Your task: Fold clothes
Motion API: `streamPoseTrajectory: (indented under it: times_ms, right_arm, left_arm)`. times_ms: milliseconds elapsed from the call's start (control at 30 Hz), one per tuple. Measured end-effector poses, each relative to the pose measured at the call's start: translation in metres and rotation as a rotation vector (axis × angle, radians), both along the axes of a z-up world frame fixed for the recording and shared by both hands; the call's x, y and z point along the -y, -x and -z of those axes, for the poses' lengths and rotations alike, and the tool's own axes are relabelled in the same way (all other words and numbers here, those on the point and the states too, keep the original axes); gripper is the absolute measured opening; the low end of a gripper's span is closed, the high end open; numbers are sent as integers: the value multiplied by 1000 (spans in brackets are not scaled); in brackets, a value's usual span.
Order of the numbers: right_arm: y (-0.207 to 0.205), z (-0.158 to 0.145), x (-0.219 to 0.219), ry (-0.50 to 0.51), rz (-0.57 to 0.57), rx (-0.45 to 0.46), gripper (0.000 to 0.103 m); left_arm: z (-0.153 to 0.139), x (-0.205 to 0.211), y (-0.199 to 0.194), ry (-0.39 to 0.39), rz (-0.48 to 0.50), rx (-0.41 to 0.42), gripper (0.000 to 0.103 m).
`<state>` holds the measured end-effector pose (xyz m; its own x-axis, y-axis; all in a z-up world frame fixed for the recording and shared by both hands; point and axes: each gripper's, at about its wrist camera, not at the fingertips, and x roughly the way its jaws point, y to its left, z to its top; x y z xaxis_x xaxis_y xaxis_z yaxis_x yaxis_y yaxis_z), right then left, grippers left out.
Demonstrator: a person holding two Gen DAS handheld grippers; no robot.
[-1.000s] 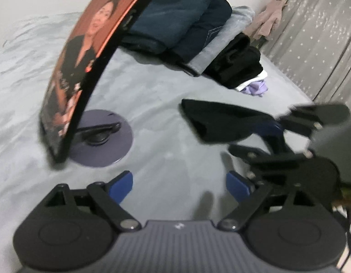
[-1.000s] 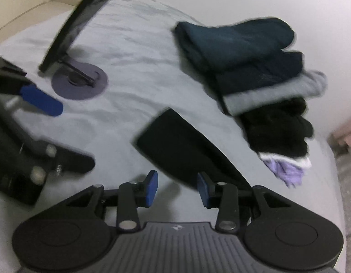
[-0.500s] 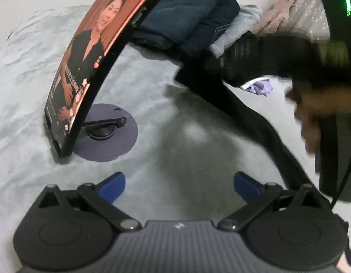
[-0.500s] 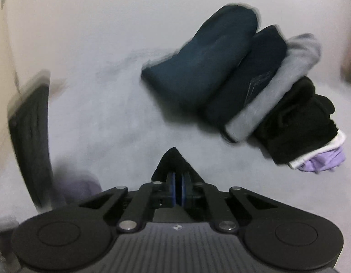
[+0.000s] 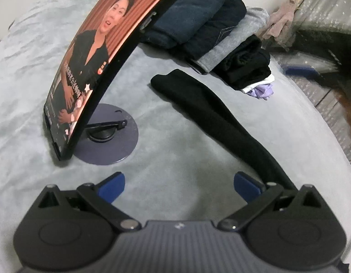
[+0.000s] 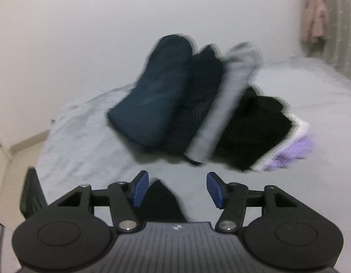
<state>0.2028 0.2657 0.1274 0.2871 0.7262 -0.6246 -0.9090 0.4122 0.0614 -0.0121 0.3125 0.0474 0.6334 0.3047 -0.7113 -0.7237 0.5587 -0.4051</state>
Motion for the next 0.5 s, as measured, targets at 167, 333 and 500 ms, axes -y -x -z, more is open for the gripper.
streamPoseTrajectory:
  times_ms: [167,333,500]
  right_arm:
    - [21,25,70,163,-27,98,40]
    - [29,51,117,273,-17,95,37]
    - [28,62,153,292,-2,55,37]
  left_arm:
    - [1,-2,-1,8,14,11,103]
    - [-1,0,-11,-34,103,29,103]
    - [-8,15,-32,-176,214,8,103]
